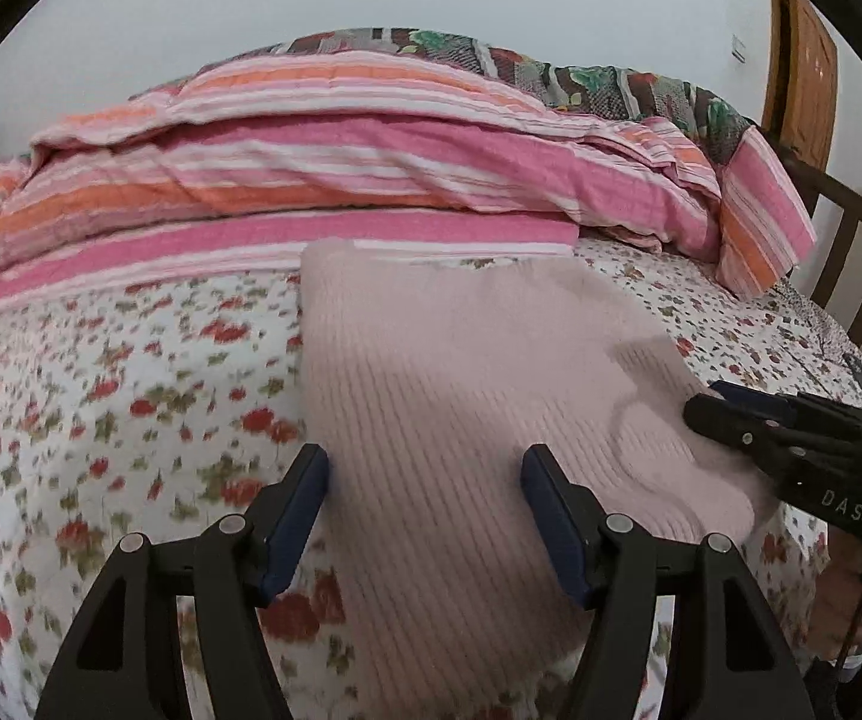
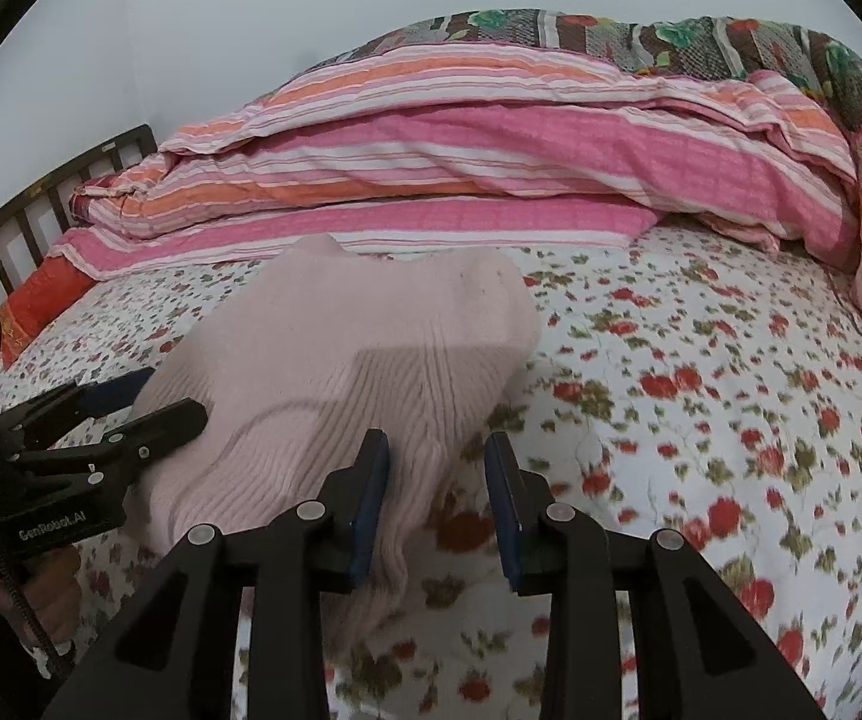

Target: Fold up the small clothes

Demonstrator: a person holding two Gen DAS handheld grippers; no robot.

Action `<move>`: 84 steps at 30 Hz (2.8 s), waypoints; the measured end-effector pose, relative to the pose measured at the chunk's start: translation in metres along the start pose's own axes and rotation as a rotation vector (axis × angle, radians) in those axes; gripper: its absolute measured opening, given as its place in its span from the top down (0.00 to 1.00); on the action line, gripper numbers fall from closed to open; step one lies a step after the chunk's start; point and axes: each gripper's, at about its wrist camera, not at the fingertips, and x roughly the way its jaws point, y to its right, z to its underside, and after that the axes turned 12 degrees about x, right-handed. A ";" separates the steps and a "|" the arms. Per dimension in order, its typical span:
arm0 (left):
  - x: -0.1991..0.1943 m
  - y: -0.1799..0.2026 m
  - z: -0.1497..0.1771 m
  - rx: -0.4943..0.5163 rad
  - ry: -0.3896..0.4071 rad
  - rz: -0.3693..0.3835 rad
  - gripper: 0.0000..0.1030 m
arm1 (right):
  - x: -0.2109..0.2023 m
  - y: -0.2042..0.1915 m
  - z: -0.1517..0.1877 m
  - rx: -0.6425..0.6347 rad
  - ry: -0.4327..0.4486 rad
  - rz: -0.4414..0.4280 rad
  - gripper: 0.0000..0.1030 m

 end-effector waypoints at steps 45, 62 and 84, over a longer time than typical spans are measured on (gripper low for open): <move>-0.045 -0.018 0.062 -0.131 0.024 0.085 0.82 | -0.032 -0.001 0.040 0.031 -0.005 -0.133 0.91; -0.068 -0.032 0.066 -0.228 0.081 0.138 0.49 | -0.046 0.006 0.006 0.090 0.085 -0.154 0.65; 0.072 -0.090 -0.052 -0.283 -0.023 0.128 0.49 | 0.013 0.011 -0.043 0.039 0.001 -0.029 0.64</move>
